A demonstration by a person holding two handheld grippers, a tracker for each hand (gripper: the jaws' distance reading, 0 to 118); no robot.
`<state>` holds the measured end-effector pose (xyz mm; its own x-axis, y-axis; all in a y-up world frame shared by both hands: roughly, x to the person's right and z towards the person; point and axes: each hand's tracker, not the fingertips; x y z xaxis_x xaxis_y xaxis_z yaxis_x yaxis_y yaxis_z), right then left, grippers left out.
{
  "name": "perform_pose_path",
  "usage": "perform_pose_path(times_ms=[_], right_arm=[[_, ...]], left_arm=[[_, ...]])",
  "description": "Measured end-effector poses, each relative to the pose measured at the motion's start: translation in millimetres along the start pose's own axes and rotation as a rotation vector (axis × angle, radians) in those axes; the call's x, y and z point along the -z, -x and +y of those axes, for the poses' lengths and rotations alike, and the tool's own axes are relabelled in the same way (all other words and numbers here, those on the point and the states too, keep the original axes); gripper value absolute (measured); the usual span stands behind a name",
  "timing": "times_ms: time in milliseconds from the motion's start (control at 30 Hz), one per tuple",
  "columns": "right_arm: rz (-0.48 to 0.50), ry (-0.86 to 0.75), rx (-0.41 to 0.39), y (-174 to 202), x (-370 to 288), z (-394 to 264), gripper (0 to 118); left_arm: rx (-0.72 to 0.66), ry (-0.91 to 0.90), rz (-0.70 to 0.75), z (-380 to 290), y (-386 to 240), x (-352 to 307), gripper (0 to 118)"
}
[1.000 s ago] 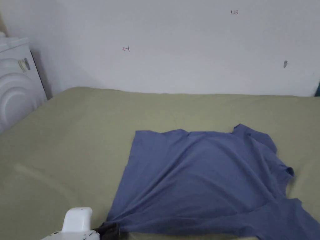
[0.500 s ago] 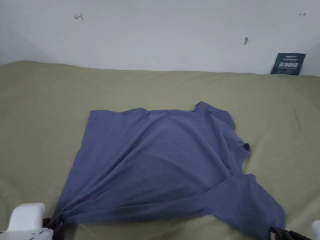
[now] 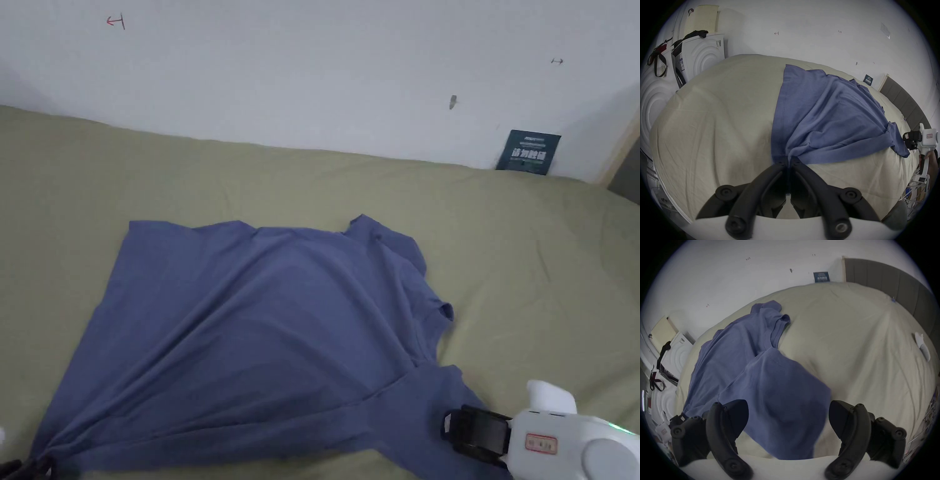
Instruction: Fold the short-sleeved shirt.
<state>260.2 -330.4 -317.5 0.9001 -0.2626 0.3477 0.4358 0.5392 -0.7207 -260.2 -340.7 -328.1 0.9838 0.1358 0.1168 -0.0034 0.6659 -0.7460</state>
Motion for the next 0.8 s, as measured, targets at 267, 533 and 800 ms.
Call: perform_pose_path(times_ms=[267, 533, 800], right_arm=[[-0.028, -0.074, -0.136, 24.4, -15.3, -20.7, 9], [-0.06, -0.223, -0.248, 43.8, -56.9, -36.1, 9], [-0.063, -0.221, -0.241, 39.8, -92.7, -44.4, 9]], left_arm=[[0.007, 0.0, -0.005, 2.0, 1.1, -1.6, 1], [0.041, -0.071, -0.026, 7.5, 7.4, -17.1, 1], [0.06, -0.149, -0.035, 14.5, 6.8, -43.9, 1]])
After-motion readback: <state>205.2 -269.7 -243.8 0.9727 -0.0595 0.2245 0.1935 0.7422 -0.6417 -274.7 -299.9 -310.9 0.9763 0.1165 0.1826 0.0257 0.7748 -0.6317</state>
